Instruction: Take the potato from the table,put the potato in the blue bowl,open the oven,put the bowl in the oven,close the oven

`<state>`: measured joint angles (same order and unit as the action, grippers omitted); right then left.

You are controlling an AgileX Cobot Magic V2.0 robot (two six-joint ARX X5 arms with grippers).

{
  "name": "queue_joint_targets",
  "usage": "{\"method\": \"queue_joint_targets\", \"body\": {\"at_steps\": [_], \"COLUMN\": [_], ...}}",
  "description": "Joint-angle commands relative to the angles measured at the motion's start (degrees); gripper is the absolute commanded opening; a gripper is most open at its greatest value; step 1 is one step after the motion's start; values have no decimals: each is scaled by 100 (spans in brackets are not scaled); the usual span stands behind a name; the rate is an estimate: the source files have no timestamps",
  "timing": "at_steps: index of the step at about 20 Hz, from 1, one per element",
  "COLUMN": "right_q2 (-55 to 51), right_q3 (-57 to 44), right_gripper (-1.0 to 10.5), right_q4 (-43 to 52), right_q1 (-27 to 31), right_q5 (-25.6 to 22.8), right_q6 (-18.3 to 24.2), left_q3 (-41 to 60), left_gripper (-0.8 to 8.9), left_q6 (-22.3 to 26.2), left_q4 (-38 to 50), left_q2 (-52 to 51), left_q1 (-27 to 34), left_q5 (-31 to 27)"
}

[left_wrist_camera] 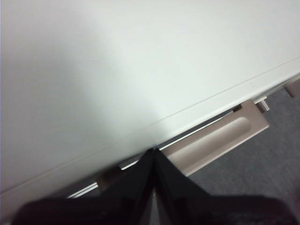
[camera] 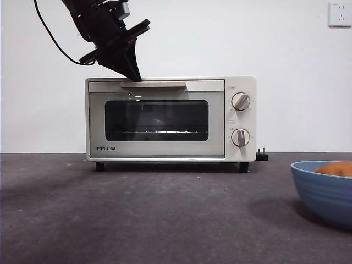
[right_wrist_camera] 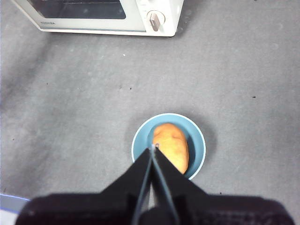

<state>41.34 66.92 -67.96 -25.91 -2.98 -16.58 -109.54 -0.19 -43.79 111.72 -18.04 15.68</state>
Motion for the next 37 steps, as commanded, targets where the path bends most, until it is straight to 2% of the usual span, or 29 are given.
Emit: {"method": "queue_joint_targets", "body": {"at_steps": [1,8,13,16,20,25,27,30,37], "right_q2": [-11,-105,-358,-509,-660,-675,-675,-675,-675], "right_q3": [0,2,2,2,2,0,2,2,2], "right_gripper": [-8,-8,-8,-8,-8,-8,-8,-8,-8], "right_q4": [-35,-105,-118,-205,-372,-448,-446,-446,-400], "right_q1": [-11,-11,-11,-11,-11,-11,-11,-11,-11], "right_q5": [-2,-4,-4,-7,-46,-48,-48,-48,-94], "right_q6": [-42,-229,-369,-483,-494,-538,-538,-538,-535], "left_q3": [0,0,7,55,122,339,581,1062,2070], "left_gripper": [-6,-6,-6,-6,-6,-6,-6,-6,-6], "left_q6": [199,555,577,577,575,468,289,267,-11], "left_q4": [-184,-1117,-1523,-1685,-1679,-1432,-1196,-813,-17], "left_q2": [120,229,229,229,229,225,197,122,-144], "left_q1": [22,-111,-208,-293,-382,-610,-732,-914,-1032], "left_q5": [-46,-59,-90,-529,-549,-850,-1012,-1268,-1386]}}
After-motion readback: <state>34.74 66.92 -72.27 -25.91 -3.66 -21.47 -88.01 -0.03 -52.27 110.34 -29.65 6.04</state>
